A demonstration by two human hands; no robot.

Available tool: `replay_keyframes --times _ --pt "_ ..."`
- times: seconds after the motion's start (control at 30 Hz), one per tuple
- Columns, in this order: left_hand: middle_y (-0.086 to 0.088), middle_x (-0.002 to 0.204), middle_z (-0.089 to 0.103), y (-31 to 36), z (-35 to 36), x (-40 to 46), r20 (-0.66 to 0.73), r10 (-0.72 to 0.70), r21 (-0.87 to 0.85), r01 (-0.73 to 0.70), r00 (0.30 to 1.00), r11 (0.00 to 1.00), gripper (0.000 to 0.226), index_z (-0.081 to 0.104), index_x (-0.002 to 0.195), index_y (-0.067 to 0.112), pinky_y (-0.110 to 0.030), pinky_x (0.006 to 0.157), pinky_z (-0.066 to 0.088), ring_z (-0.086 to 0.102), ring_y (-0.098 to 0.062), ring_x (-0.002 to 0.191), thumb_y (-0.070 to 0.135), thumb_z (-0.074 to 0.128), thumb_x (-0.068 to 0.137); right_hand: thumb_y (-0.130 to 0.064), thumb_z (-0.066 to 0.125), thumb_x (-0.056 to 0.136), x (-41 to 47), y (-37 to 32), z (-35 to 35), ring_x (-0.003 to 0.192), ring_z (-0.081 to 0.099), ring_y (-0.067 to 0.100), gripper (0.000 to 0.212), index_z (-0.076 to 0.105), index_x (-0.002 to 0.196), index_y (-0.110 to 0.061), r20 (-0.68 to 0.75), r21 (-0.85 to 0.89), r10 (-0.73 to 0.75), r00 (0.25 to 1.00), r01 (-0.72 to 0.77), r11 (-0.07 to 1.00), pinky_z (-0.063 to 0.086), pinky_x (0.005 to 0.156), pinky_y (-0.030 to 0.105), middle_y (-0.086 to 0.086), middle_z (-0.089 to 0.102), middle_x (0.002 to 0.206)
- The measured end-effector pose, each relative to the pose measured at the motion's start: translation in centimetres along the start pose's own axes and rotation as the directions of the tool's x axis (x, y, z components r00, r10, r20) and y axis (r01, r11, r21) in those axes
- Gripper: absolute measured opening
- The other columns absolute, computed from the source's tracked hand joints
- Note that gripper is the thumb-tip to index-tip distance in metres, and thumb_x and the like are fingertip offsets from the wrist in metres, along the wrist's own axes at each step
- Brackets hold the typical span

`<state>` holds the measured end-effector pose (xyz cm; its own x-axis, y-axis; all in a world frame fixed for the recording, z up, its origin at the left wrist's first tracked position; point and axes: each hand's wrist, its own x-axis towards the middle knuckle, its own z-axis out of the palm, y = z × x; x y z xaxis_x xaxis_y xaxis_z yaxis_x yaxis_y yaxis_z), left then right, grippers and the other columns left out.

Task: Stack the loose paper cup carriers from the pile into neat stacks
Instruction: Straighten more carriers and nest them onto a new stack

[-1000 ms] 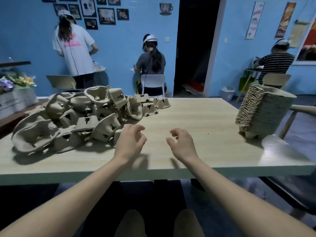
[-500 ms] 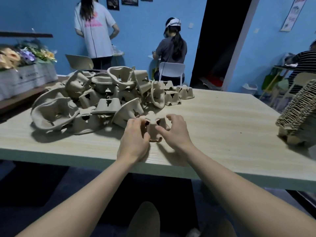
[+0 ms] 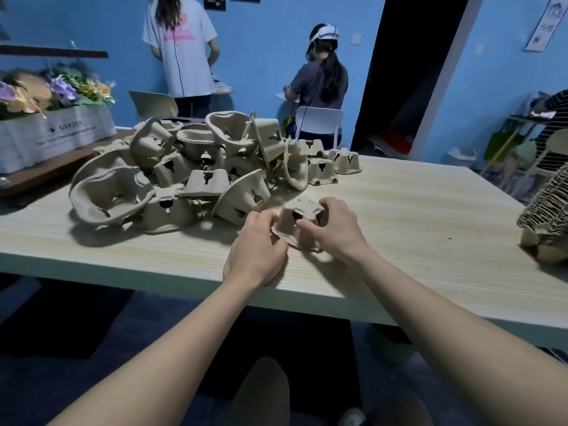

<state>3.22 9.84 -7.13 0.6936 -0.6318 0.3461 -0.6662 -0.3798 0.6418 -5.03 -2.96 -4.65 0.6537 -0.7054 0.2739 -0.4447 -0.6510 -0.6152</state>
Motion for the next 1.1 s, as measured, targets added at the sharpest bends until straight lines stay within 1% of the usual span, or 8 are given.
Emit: replay_keyframes --times 0.27,0.4,0.5,0.6,0.8,0.93,1.03,1.1 --pt "-0.001 0.115 0.055 1.5 0.6 0.9 0.097 0.118 0.073 -0.125 0.988 0.989 0.034 0.054 0.118 0.016 -0.038 0.095 0.042 0.05 -0.018 0.11 0.035 0.057 0.089 -0.05 0.069 0.077 -0.9 2.1 -3.8 0.1 0.056 0.027 0.056 0.051 0.113 -0.011 0.004 0.178 0.082 0.997 -0.081 0.981 0.051 0.085 0.048 0.01 0.056 0.112" --pt "-0.001 0.104 0.062 5.2 1.1 1.4 0.134 0.002 -0.315 0.041 0.991 0.948 0.024 0.059 0.113 0.009 -0.027 0.082 0.042 0.056 -0.016 0.097 0.021 0.055 0.092 -0.041 0.067 0.082 -1.1 2.2 -6.0 0.098 0.058 0.029 0.046 0.052 0.108 -0.007 -0.058 0.295 0.062 0.996 -0.042 0.954 0.05 0.087 0.048 0.014 0.057 0.11" --pt "-0.001 0.087 0.06 7.7 1.3 1.8 0.206 -0.082 -0.634 0.197 0.975 0.748 0.013 0.062 0.096 0.012 -0.022 0.068 0.039 0.053 -0.013 0.085 0.01 0.049 0.093 -0.04 0.067 0.083 -1.3 2.9 -7.5 0.097 0.059 0.032 0.045 0.051 0.107 -0.005 -0.082 0.331 0.061 0.995 -0.031 0.943 0.05 0.085 0.049 0.017 0.057 0.111" --pt "0.002 0.081 0.061 9.2 1.3 2.5 0.279 -0.086 -0.76 0.275 0.956 0.589 0.013 0.057 0.084 0.017 -0.024 0.067 0.037 0.055 -0.011 0.077 0.014 0.049 0.094 -0.037 0.065 0.085 -1.6 3.7 -8.5 0.092 0.056 0.026 0.045 0.051 0.108 -0.002 -0.079 0.347 0.074 0.994 -0.042 0.937 0.049 0.082 0.043 0.015 0.057 0.108" --pt "-0.002 0.08 0.058 11.2 3.0 3.9 0.141 -0.051 -0.65 0.131 0.989 0.748 0.011 0.057 0.079 0.016 -0.027 0.073 0.044 0.053 -0.017 0.078 0.009 0.062 0.087 -0.031 0.068 0.084 -2.1 5.1 -10.3 0.098 0.058 0.024 0.042 0.05 0.113 -0.007 -0.057 0.368 0.062 0.996 -0.037 0.929 0.049 0.089 0.04 0.008 0.058 0.108" --pt "0.003 0.075 0.056 12.3 2.5 4.3 -0.013 0.221 -0.312 -0.214 0.975 0.926 0.005 0.059 0.087 0.012 -0.019 0.059 0.04 0.051 -0.011 0.065 0.007 0.061 0.085 -0.032 0.065 0.087 -1.8 5.8 -12.8 0.099 0.054 0.017 0.041 0.053 0.118 -0.008 -0.169 0.337 0.097 0.981 -0.035 0.941 0.045 0.087 0.03 0.004 0.056 0.107" --pt "-0.002 0.086 0.056 12.7 2.3 4.3 -0.03 0.444 -0.046 -0.445 0.896 0.894 0.006 0.058 0.085 0.012 -0.034 0.067 0.044 0.052 -0.022 0.075 0.009 0.062 0.082 -0.028 0.063 0.088 -1.4 5.7 -14.0 0.081 0.055 0.018 0.018 0.061 0.091 -0.011 -0.173 0.398 0.134 0.976 -0.055 0.916 0.045 0.075 0.031 0.004 0.06 0.086" --pt "-0.005 0.093 0.055 13.0 2.6 4.2 -0.018 0.56 0.101 -0.555 0.828 0.825 0.01 0.059 0.09 0.011 -0.036 0.063 0.042 0.053 -0.026 0.08 0.012 0.065 0.081 -0.025 0.061 0.091 -1.3 5.3 -14.2 0.069 0.053 0.016 0.018 0.058 0.078 -0.012 -0.13 0.483 0.175 0.976 -0.092 0.871 0.045 0.067 0.028 0.003 0.058 0.073"
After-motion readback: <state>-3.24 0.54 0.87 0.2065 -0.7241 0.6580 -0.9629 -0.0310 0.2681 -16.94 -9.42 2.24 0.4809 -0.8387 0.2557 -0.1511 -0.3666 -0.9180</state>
